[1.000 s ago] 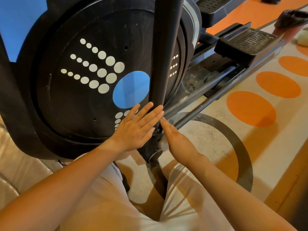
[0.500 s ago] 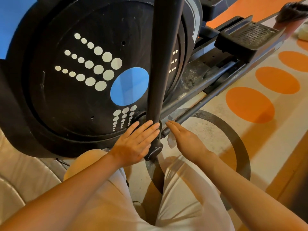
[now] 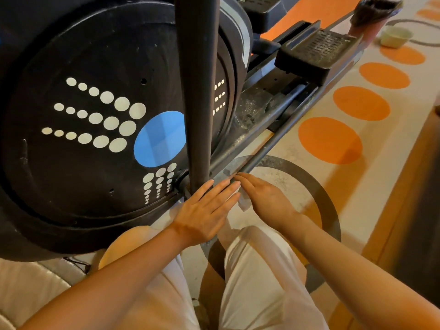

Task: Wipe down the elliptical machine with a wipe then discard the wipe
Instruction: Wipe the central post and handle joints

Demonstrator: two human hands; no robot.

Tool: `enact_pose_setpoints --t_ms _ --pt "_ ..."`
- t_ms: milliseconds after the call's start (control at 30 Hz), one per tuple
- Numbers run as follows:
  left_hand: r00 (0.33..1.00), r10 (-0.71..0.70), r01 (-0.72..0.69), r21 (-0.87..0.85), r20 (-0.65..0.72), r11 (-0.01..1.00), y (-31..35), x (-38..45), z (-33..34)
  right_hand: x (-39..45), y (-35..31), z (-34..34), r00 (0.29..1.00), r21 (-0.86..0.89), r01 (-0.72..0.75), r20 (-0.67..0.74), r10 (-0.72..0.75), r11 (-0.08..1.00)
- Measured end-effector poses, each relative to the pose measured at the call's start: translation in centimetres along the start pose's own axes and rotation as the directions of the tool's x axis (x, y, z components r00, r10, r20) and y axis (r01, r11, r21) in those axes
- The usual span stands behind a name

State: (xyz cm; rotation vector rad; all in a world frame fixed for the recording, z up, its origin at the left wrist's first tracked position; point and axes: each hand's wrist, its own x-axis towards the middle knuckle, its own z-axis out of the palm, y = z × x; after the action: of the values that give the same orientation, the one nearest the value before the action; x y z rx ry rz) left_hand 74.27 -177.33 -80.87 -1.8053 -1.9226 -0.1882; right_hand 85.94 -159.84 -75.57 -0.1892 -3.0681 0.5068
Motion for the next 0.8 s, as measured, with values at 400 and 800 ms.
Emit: enact_pose_setpoints --t_ms 400,800 --pt "0.994 -0.050 0.056 -0.065 0.093 0.996 -0.2 7.3 -5.1 -3.3 0.3 -8.2 0.989 -0.076 -0.140 0.044 0.143 0.987" --pt "0.979 -0.021 0.043 -0.103 0.201 0.994 -1.1 13.2 -14.0 -5.9 -2.5 -16.5 0.967 -0.136 -0.218 0.104 0.232 0.967"
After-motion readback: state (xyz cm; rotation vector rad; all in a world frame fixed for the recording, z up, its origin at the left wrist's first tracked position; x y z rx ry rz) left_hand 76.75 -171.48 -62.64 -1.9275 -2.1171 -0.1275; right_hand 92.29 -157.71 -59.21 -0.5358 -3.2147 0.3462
